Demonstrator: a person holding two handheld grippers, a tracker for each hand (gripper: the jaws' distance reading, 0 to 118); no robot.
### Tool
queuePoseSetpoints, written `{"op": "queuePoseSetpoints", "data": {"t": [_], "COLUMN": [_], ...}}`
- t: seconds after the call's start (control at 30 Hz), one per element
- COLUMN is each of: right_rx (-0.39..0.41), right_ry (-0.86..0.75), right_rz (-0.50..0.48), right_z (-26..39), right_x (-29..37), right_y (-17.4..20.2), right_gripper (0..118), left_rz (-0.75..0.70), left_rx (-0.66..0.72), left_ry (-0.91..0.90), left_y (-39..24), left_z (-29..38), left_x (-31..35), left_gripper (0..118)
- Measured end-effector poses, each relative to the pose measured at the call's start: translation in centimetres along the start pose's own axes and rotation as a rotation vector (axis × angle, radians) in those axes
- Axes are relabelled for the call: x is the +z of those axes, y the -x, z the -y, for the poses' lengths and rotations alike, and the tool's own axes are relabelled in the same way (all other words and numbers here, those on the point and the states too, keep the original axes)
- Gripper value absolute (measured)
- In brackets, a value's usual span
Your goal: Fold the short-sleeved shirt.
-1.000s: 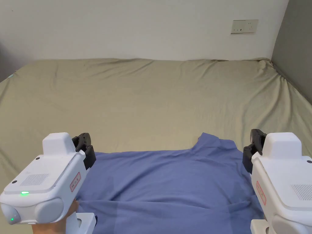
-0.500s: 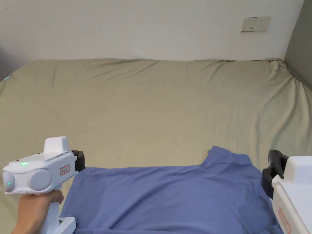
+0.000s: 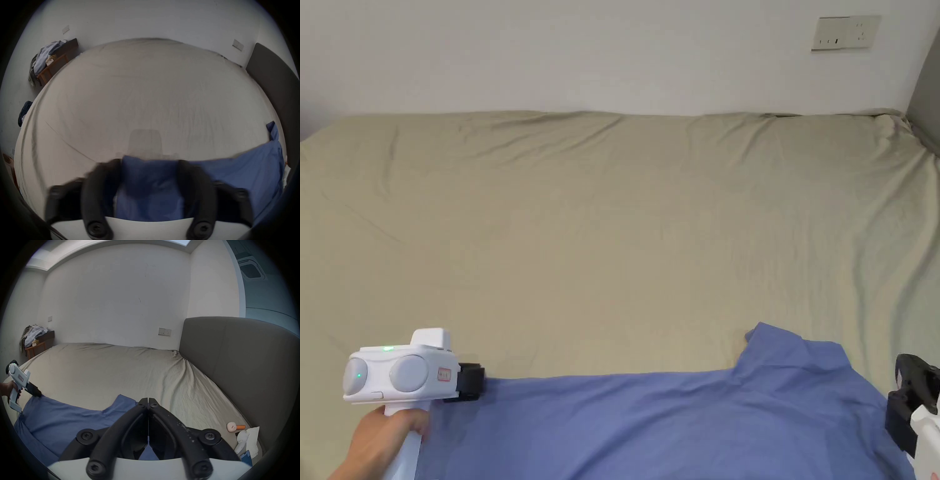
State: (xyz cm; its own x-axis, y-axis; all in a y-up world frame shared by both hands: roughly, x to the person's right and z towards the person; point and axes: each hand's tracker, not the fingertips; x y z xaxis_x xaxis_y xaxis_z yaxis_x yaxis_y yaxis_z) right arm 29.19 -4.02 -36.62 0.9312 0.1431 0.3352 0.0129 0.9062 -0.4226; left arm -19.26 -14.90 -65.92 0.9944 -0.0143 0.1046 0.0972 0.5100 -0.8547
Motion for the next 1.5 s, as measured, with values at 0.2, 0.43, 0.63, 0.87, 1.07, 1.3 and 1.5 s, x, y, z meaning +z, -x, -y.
{"op": "queuePoseSetpoints", "data": {"t": [0.2, 0.43, 0.63, 0.87, 1.07, 1.3, 1.5], "right_rx": [-0.035, -0.004, 0.068, -0.078, -0.096, -0.179, -0.244], "right_ry": [0.140, 0.395, 0.558, 0.578, 0.432, 0.287, 0.293], "right_rz": [-0.032, -0.059, -0.049, -0.103, -0.160, -0.262, -0.313], "right_z": [0.1, 0.6, 2.5, 2.4, 0.4, -0.6, 3.5], "right_x": [-4.7, -13.8, -18.1, -18.8, -9.1, 3.1, 10.6], "right_y": [-1.4, 0.4, 2.3, 1.5, -0.9, -5.4, -6.6], "right_gripper": [7, 98, 96, 2, 2, 2, 2], "left_rz": [0.064, 0.122, 0.163, 0.181, 0.164, 0.118, 0.114], "left_rx": [0.024, 0.036, 0.018, 0.031, 0.076, 0.159, 0.213], "left_ry": [-0.054, -0.177, -0.224, -0.220, -0.258, -0.314, -0.313], "left_y": [-1.0, -1.4, -0.6, -0.8, 0.0, 2.8, 4.9], "left_z": [0.8, 1.8, 2.5, 3.2, 4.9, 9.0, 14.7], "left_x": [1.3, 7.7, 10.8, 12.6, 15.2, 19.9, 22.5], "left_gripper": [5, 4, 4, 4, 4, 4, 4]}}
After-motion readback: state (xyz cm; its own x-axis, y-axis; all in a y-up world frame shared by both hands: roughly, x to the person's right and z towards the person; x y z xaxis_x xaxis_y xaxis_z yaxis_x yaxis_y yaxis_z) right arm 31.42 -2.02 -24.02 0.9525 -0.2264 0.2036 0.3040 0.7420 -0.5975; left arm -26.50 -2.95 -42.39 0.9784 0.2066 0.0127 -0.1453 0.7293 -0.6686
